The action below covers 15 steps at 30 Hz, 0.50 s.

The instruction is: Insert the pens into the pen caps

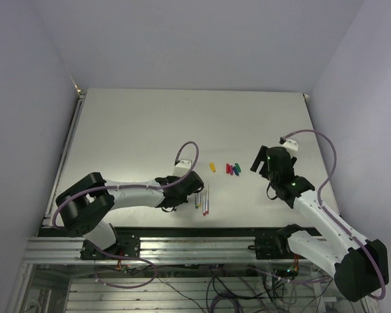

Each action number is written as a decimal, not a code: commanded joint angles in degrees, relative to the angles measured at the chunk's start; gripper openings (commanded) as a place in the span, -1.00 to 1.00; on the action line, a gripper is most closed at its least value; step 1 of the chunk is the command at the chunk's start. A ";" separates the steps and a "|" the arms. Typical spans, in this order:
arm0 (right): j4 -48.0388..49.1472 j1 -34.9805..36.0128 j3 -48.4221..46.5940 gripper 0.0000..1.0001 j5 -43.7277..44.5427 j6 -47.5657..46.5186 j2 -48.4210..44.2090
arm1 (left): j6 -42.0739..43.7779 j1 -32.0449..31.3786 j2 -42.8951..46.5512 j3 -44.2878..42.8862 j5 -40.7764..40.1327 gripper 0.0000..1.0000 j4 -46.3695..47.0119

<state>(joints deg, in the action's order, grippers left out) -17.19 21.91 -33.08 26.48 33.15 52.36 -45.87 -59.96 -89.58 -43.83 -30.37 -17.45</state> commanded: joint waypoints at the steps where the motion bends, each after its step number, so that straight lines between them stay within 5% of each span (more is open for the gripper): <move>1: -0.44 0.21 -0.54 0.55 -3.43 -1.83 1.46 | 1.87 -1.11 5.07 1.23 0.80 -0.86 1.69; 8: 5.59 2.86 3.00 0.12 -9.93 -3.71 3.92 | 5.47 -1.21 14.67 5.61 1.10 -0.86 8.53; 15: 9.95 8.39 2.57 0.04 -9.30 -5.29 12.21 | 7.34 -1.21 19.46 7.01 3.32 -0.86 8.79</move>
<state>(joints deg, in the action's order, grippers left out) -11.31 27.94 -30.46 17.28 29.47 61.23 -40.32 -60.86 -72.03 -37.87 -28.99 -10.90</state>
